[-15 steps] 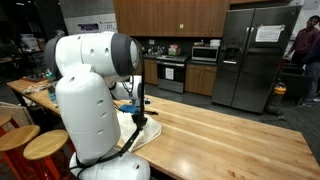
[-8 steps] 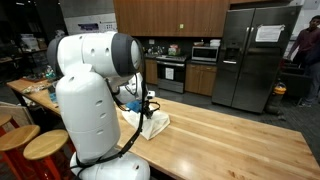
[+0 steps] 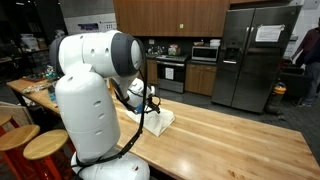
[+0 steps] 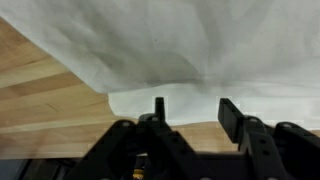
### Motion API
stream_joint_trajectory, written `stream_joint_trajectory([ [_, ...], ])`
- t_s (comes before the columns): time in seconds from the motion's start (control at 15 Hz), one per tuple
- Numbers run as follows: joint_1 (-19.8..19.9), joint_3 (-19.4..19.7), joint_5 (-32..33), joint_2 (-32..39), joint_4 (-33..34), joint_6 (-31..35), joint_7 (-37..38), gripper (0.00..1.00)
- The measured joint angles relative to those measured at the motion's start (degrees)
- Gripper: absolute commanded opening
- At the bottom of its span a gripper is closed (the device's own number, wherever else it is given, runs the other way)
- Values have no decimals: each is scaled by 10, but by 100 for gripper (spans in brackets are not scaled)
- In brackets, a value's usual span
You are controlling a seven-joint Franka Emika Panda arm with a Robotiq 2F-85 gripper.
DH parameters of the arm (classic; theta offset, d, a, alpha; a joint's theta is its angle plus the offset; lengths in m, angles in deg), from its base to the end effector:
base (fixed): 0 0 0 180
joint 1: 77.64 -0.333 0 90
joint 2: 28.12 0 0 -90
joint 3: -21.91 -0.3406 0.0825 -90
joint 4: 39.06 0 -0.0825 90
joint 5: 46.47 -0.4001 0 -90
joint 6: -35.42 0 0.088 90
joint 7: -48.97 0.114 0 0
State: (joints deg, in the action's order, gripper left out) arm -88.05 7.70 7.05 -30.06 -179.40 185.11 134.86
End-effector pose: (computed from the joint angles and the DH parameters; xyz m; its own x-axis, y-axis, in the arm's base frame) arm 0.4496 0.2222 0.3316 0.8170 -0.2184 0.5337 -0.3068 -0.9483 0.0816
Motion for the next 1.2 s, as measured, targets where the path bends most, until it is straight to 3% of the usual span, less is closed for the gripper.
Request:
stream_joint_trajectory([
  [0.13, -1, -2, 20, 0, -2, 26, 16, 99],
  [0.33, -4, -3, -11, 0, -16, 90, 3, 100],
  [0.53, -13, -5, -139, 6, -37, 128, -65, 100],
  [0.93, -41, -14, -446, 56, -40, 135, -285, 100],
  [1.07, -40, -13, -477, 57, -27, 106, -313, 100],
  [1.2, -36, -2, -453, 52, -18, 67, -289, 100],
])
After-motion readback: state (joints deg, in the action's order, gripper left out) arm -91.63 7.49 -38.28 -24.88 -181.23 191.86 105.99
